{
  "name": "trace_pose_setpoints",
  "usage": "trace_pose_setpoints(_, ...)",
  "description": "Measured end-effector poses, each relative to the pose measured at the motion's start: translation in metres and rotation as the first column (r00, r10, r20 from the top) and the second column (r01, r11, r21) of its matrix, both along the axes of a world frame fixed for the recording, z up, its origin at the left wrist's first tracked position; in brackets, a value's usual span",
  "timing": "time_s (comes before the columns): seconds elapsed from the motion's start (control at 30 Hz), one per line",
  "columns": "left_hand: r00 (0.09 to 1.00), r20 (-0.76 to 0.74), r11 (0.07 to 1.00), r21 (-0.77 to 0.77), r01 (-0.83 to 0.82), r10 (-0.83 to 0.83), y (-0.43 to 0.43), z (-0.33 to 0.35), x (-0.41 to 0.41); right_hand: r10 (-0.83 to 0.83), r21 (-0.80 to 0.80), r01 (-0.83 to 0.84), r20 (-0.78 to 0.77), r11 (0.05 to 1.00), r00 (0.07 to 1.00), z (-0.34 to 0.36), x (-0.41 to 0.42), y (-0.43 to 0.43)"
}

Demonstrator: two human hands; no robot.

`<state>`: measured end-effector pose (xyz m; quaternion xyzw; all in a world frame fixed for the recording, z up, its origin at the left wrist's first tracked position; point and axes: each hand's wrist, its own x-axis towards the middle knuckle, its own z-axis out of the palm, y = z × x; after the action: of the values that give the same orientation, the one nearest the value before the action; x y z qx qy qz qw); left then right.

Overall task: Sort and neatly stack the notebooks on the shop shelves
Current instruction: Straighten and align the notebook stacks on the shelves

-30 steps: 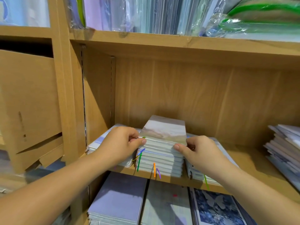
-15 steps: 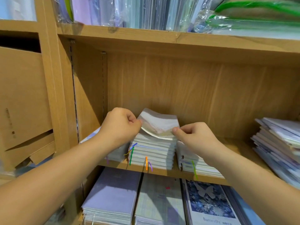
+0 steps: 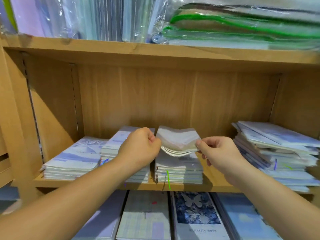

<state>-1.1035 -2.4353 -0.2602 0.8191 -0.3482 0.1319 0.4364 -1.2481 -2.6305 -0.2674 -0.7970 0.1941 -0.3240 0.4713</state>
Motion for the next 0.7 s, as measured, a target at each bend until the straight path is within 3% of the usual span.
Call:
trace_pose_setpoints(0.07, 0.991, 0.123, 0.975, 0.208, -0.078, 0.053, -0.006, -0.005, -0.005, 0.014, -0.011, -0.014, -0.038, 1.000, 0.999, -0.010, -0.002, -0.013)
trace_pose_setpoints(0.1, 0.963, 0.256, 0.939, 0.304, -0.158, 0.079, -0.007, -0.007, -0.007, 0.036, -0.021, -0.038, -0.082, 0.999, 0.996, -0.016, -0.003, -0.017)
trace_pose_setpoints(0.17, 0.843, 0.535, 0.870, 0.392, -0.298, 0.048, -0.003, -0.010, -0.013, 0.061, -0.051, -0.072, -0.194, 0.996, 0.979, -0.032, -0.002, -0.024)
trace_pose_setpoints(0.23, 0.779, 0.626, 0.856, 0.420, -0.301, -0.033, 0.004, -0.013, -0.019, 0.002, -0.119, -0.031, -0.237, 0.992, 0.971, -0.045, 0.000, -0.031)
trace_pose_setpoints(0.3, 0.836, 0.547, 0.875, 0.428, -0.228, -0.050, 0.014, -0.020, -0.023, -0.036, -0.196, -0.007, -0.215, 0.981, 0.976, -0.051, -0.001, -0.037)
trace_pose_setpoints(0.43, 0.956, 0.290, 0.888, 0.451, -0.094, -0.046, 0.027, -0.044, -0.026, 0.115, -0.272, -0.181, -0.242, 0.945, 0.963, -0.052, -0.001, -0.040)
trace_pose_setpoints(0.7, 0.981, 0.195, 0.928, 0.369, -0.061, -0.013, 0.015, -0.071, -0.020, 0.108, -0.201, -0.148, -0.199, 0.968, 0.974, -0.060, 0.012, -0.041)
